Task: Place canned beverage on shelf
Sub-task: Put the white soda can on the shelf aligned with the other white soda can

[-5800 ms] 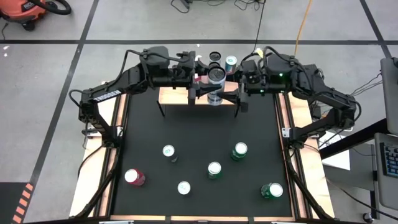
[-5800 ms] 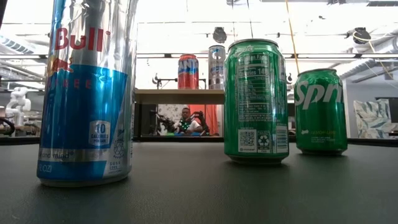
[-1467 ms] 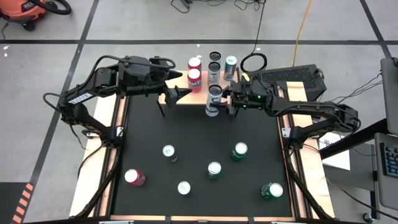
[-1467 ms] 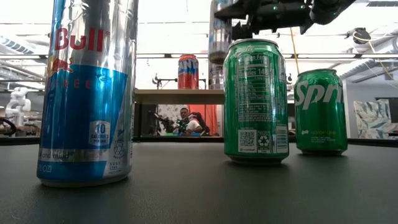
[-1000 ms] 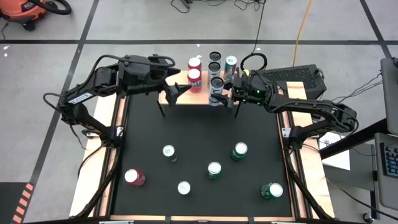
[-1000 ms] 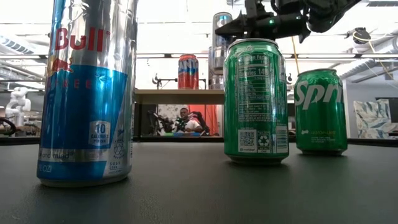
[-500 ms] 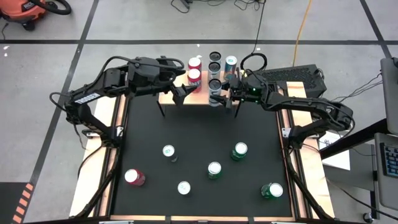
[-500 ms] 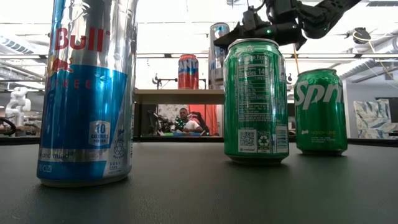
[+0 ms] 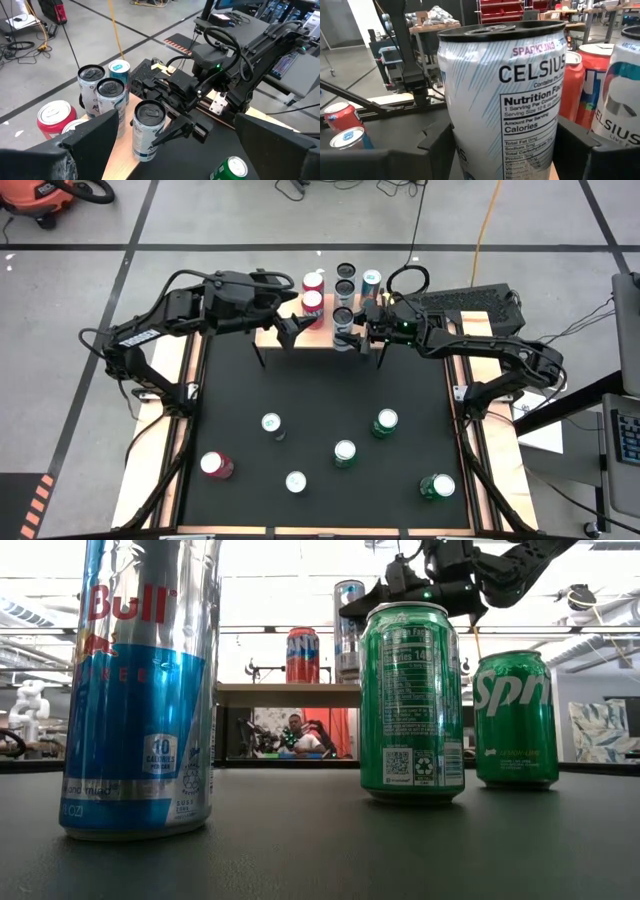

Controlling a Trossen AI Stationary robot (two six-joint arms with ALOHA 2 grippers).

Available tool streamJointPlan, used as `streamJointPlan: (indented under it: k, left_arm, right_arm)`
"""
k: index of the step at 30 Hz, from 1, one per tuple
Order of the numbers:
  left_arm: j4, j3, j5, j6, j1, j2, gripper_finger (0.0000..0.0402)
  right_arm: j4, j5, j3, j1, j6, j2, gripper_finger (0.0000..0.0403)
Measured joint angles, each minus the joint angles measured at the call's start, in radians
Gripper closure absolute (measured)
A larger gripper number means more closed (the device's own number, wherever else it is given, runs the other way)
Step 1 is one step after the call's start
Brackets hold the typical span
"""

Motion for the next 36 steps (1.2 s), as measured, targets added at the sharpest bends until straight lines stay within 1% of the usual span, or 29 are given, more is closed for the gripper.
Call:
streamJointPlan:
  k: [7, 10, 21, 29, 36]
  left_arm:
    - [0.005, 0.0, 0.0, 0.0, -0.001, 0.0, 0.0004]
    - [0.005, 0.0, 0.0, 0.0, -0.001, 0.0, 0.0004]
    - [0.005, 0.0, 0.0, 0.0, -0.001, 0.0, 0.0004]
    - [0.005, 0.0, 0.0, 0.0, -0.001, 0.0, 0.0004]
    - [0.005, 0.0, 0.0, 0.0, -0.001, 0.0, 0.0004]
  right_arm:
    - [-0.023, 0.005, 0.0, -0.003, -0.004, -0.001, 0.0167]
    - [-0.027, 0.032, 0.0, -0.003, -0.025, -0.001, 0.0167]
    - [-0.031, 0.031, 0.0, -0.017, -0.054, -0.001, 0.0167]
    - [-0.031, 0.031, 0.0, -0.021, -0.053, -0.001, 0.0156]
    - [-0.013, 0.026, 0.0, -0.021, -0.052, 0.028, 0.0154]
